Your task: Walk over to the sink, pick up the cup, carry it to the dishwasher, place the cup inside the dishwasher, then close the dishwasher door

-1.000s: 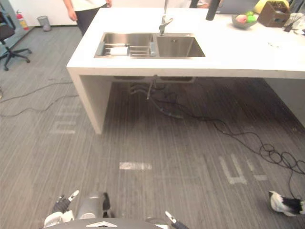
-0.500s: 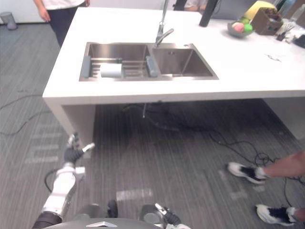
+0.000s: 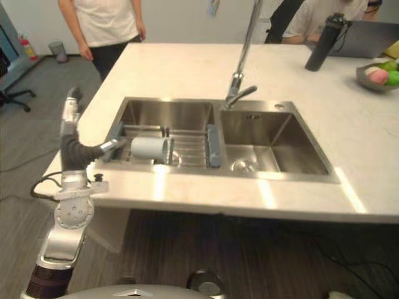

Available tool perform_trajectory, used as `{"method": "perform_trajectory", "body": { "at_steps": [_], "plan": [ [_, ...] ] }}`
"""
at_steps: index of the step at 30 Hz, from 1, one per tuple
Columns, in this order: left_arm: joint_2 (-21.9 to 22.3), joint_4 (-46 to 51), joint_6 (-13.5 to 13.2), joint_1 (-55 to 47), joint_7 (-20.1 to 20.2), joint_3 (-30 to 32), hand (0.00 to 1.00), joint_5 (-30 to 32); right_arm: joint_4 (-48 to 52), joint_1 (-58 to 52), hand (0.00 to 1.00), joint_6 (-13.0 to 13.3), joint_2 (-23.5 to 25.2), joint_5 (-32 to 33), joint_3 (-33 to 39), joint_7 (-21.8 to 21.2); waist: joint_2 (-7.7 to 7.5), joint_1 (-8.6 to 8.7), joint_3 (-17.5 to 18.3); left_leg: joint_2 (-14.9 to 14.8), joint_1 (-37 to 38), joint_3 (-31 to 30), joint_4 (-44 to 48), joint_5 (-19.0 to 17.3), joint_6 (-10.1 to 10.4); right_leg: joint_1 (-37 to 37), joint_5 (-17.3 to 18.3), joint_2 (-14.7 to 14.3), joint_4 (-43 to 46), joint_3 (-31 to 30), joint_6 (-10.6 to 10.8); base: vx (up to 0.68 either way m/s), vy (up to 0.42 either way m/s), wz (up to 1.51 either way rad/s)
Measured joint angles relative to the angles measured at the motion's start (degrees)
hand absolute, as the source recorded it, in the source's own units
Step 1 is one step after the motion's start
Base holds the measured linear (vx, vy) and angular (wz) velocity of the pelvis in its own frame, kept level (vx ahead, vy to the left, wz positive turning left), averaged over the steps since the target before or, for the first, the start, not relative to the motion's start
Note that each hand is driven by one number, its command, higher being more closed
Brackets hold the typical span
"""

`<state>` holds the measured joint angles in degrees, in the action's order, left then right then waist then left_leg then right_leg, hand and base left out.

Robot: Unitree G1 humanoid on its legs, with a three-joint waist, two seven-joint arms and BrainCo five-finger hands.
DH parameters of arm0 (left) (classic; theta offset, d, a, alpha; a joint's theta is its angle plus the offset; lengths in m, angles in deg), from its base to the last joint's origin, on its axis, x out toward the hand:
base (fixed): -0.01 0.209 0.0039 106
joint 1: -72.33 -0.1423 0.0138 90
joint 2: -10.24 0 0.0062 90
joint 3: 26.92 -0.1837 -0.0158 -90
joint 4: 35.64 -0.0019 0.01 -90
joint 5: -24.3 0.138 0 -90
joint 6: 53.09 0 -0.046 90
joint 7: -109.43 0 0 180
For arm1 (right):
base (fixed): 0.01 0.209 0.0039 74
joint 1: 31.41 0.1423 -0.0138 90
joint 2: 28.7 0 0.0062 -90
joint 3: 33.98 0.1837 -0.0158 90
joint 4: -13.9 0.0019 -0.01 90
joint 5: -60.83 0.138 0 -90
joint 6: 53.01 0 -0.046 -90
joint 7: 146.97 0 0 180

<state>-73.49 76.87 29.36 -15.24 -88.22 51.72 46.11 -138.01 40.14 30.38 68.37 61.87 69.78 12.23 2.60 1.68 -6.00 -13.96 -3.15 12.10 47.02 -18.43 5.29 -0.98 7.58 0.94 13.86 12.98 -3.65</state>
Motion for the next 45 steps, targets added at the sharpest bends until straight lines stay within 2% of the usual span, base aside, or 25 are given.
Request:
{"method": "perform_trajectory", "body": {
  "at_steps": [1, 2, 3, 4, 5, 6, 9, 12, 15, 20, 26, 28, 34, 45],
  "plan": [
    [-1.25, -0.12, 1.00, 1.85, 4.09, -2.74, 0.00, 0.92, -0.49, -0.28, 0.00, -0.16, -0.27, -0.39, 0.75, -0.11, -0.44, 0.12, 0.96, 0.18, 0.02, 2.14, -8.80, 0.64, -0.51, -2.41, -0.43, 0.92, -3.20, 0.37, 0.14, 0.39, -0.165, 0.12],
    [-1.82, -0.15, 1.38, 3.03, 5.86, -4.27, 0.00, 1.10, -0.66, -0.27, 0.00, -0.13, -0.52, -0.38, 1.05, -0.33, -0.28, 0.32, 1.23, 0.54, 0.00, 2.41, -13.96, 1.96, -0.60, -3.29, -0.64, 1.17, -4.24, 0.62, 0.40, 0.35, -0.076, 0.17],
    [-2.44, -0.25, 2.10, 5.45, 9.65, -6.77, 0.00, 1.51, -1.76, 0.20, 0.00, -0.19, -1.29, -0.39, 1.67, -0.49, 0.62, 0.68, 1.60, 1.21, -0.18, 2.21, -23.76, 6.56, -0.60, -3.95, -0.67, 1.26, -5.28, 0.94, 0.51, 0.25, -0.004, 0.12],
    [-2.60, -0.58, 2.69, 6.65, 11.96, -7.58, 0.00, 2.13, -2.06, 0.63, 0.00, -0.18, -1.64, -0.40, 2.64, -0.85, 1.14, 0.85, 1.81, 1.48, -0.27, 1.97, -28.35, 10.63, -0.73, -3.85, -0.53, 1.14, -5.35, 0.99, 0.75, 0.30, 0.040, 0.08],
    [-2.97, -1.52, 4.21, 8.92, 15.91, -8.97, 0.00, 3.00, -2.09, 0.85, 0.00, -0.23, -2.33, -0.39, 3.52, -2.06, 2.21, 1.61, 1.98, 1.85, -0.68, 1.98, -34.68, 19.00, 0.16, -3.87, 0.15, 0.59, -5.37, 1.16, 1.87, 0.27, 0.072, 0.05],
    [-3.89, -3.07, 5.50, 9.83, 19.79, -9.66, 0.00, 3.33, -2.04, 1.22, 0.00, -0.34, -2.29, -0.34, 4.44, -2.55, 1.98, 2.63, 2.50, 2.82, 1.35, 2.09, -38.39, 19.47, 0.26, -3.89, 0.56, 1.19, -5.25, 1.05, 2.53, 0.25, 0.085, 0.03],
    [-8.66, -5.82, 9.02, 12.03, 26.85, -11.95, 0.00, 5.06, -2.21, 2.91, 0.00, -1.36, -1.64, -0.24, 6.96, -2.59, 1.90, 3.85, 2.36, 5.35, 6.06, 3.56, -48.84, 23.01, 0.19, -3.56, 1.23, 2.63, -5.31, 0.33, 3.64, 0.13, 0.096, -0.01],
    [-14.04, -10.85, 12.55, 13.36, 31.68, -12.31, 0.00, 5.95, -2.07, 3.50, 0.00, -2.19, -1.10, -0.25, 7.27, -2.77, 1.31, 4.95, 2.01, 6.17, 6.86, 3.87, -50.78, 23.41, -0.05, -3.77, 0.53, 3.13, -6.47, 0.15, 4.77, 0.03, 0.077, -0.03],
    [-17.78, -16.33, 14.43, 14.75, 34.74, -11.52, 0.00, 6.72, -2.02, 3.19, 0.00, -1.63, -0.69, -0.41, 7.42, -2.68, 1.20, 5.95, 1.82, 6.62, 7.59, 4.56, -51.48, 23.63, -0.19, -4.18, -0.15, 3.46, -7.37, -0.05, 5.70, -0.04, 0.053, -0.06],
    [-20.76, -20.32, 15.98, 17.32, 36.19, -10.01, 0.00, 7.58, -1.68, 3.11, 0.00, 0.30, -0.59, -1.27, 7.31, -2.37, 1.36, 6.85, 1.20, 6.73, 8.35, 5.33, -51.94, 23.88, -0.56, -4.89, -1.37, 3.45, -9.22, -0.68, 5.64, -0.08, 0.030, -0.10],
    [-20.72, -21.15, 16.46, 18.87, 36.80, -8.42, 0.00, 7.52, 0.13, 2.58, 0.00, 0.44, -0.07, -1.37, 7.15, -2.31, 0.61, 7.89, 0.70, 7.01, 8.37, 5.46, -52.00, 23.81, -0.81, -5.94, -3.24, 3.31, -12.28, -1.16, 6.07, -0.04, 0.022, -0.05],
    [-20.72, -21.45, 16.47, 18.98, 36.79, -8.42, 0.00, 7.49, 0.21, 2.47, 0.00, 0.45, 0.01, -1.37, 7.08, -2.31, 0.77, 7.93, 0.80, 7.13, 8.35, 5.51, -52.00, 23.77, -0.88, -6.16, -3.61, 3.40, -12.83, -1.17, 6.16, 0.00, 0.000, 0.00],
    [-20.62, -24.25, 17.13, 19.93, 36.80, -8.50, 0.00, 7.04, 0.21, 2.49, 0.00, 0.42, 0.61, -1.36, 6.68, -2.31, -0.36, 8.06, 0.25, 7.71, 8.48, 5.86, -52.01, 23.52, -1.18, -6.98, -4.65, 3.81, -14.34, -1.28, 6.28, 0.03, 0.011, -0.01],
    [-20.22, -30.53, 17.76, 22.45, 36.84, -9.13, 0.00, 7.60, 0.37, 2.58, 0.00, 0.23, 1.25, -1.35, 6.48, -2.36, -0.31, 9.46, 0.24, 7.77, 9.51, 8.31, -52.03, 22.87, -0.97, -7.05, -5.07, 3.79, -14.68, -3.15, 6.30, 0.02, 0.005, -0.10]
  ]
}}
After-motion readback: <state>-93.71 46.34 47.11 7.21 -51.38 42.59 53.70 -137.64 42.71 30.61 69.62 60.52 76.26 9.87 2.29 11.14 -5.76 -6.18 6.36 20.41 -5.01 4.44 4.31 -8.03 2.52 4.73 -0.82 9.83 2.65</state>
